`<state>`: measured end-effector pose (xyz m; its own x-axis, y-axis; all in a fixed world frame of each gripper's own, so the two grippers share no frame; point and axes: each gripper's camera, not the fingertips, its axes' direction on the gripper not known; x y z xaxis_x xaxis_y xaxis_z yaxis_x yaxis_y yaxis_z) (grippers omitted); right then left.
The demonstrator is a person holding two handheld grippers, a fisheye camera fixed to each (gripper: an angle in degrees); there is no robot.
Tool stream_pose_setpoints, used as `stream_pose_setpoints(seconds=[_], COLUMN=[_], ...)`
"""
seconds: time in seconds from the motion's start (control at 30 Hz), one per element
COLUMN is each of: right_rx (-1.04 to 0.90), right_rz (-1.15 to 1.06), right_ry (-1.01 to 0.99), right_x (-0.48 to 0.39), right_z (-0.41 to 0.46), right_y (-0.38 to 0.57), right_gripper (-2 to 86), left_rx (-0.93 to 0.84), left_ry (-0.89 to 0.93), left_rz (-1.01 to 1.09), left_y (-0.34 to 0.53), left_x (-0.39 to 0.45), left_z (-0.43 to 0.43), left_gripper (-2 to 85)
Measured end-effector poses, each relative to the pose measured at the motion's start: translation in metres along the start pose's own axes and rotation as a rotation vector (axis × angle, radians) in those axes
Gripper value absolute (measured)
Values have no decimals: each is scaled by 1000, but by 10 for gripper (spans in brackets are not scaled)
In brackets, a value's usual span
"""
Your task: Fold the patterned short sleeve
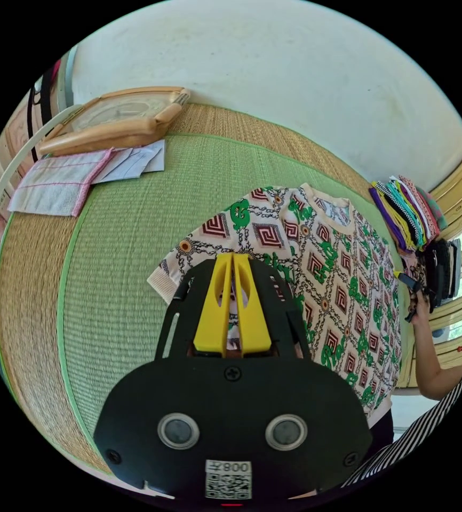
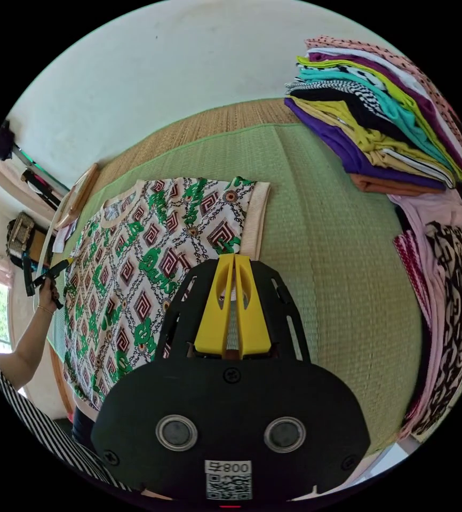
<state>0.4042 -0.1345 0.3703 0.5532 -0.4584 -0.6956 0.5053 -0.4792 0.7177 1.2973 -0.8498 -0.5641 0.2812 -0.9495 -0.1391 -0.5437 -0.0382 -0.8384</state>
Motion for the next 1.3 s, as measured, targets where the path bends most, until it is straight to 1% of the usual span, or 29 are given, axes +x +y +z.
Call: stream_pose_setpoints(seconds=[0.07, 0.17, 0.27, 0.37, 0.43, 0.5, 0.53, 0.57, 0.63, 0.77, 0.83, 0.93, 1.0, 1.07, 1.13, 1.17, 1.2, 1.23, 1.3], right_rx=[29, 52, 76, 109, 103, 73, 37, 0, 32, 43, 34, 55, 62, 42, 3, -19, -32, -58, -83], right_rz=[49, 82, 80, 25, -1, -9, -13, -7, 9, 29, 43, 16, -9, -38, -49, -45, -48, -57, -58], right_ry=[52, 46, 57, 43, 59, 85, 104, 129, 106, 65, 64, 47, 21, 8, 11, 6, -4, -17, -17], right_x=[2, 3, -3, -16, -20, -19, -16, -12, -6, 4, 6, 0, -7, -16, -19, -20, -21, -23, -25], right_z=[-8, -12, -20, -27, -20, -6, 5, 17, 17, 19, 17, 2, -6, -12, -11, -12, -13, -17, -25], right_y=[20, 39, 41, 28, 17, 5, -2, -6, -7, -3, -1, 12, 24, 44, 59, 69, 74, 84, 102], right_gripper=[-1, 0, 0, 0, 0, 0, 1, 1, 1, 1, 0, 0, 0, 0, 0, 0, 0, 0, 0], left_rx=[2, -1, -3, 44, 43, -9, -28, -3, -9, 1, 19, 34, 19, -24, -121, -95, -87, -88, -67], left_ry=[-34, -50, -50, -20, -11, -64, -74, -71, -50, -69, -36, 43, 45, 15, -87, -67, -50, -22, 20], left_rz=[27, 25, 18, 31, 47, 49, 72, 71, 25, -8, -4, 43, 75, 106, 99, 100, 39, 28, 44], left_y=[5, 14, 25, 41, 50, 54, 57, 59, 61, 69, 79, 100, 114, 125, 133, 135, 137, 139, 149], left_x=[0, -3, -5, -3, -3, -8, -13, -16, -32, -43, -41, -28, -20, -16, -22, -25, -33, -35, -29], left_z=[-4, -12, -23, -43, -50, -45, -42, -46, -54, -69, -85, -108, -117, -119, -111, -114, -121, -130, -147], left_gripper=[1, 1, 1, 1, 1, 1, 1, 1, 1, 1, 2, 1, 1, 1, 1, 1, 1, 1, 1])
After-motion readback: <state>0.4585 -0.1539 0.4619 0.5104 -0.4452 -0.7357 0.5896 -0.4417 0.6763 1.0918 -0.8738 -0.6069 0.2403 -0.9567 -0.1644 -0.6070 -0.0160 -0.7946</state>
